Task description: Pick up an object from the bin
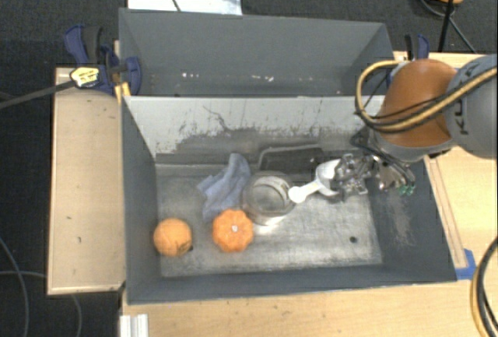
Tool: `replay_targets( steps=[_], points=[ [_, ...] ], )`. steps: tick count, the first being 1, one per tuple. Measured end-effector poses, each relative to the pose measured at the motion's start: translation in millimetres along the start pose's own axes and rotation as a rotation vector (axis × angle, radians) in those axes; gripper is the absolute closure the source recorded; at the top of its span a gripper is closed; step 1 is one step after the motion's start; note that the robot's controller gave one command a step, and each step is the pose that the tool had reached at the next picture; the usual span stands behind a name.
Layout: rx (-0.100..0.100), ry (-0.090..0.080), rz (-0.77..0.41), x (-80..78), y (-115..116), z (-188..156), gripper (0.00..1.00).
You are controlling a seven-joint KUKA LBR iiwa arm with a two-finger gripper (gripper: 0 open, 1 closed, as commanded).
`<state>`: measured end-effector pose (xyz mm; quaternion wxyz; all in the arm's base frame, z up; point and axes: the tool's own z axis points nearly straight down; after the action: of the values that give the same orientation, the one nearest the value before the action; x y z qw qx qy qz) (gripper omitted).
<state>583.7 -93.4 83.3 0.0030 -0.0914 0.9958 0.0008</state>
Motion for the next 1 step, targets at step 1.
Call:
replay_targets(
  steps=[1],
  points=[
    [0.0,0.0,-0.001,0.0,0.1,0.0,1.0]
  ],
)
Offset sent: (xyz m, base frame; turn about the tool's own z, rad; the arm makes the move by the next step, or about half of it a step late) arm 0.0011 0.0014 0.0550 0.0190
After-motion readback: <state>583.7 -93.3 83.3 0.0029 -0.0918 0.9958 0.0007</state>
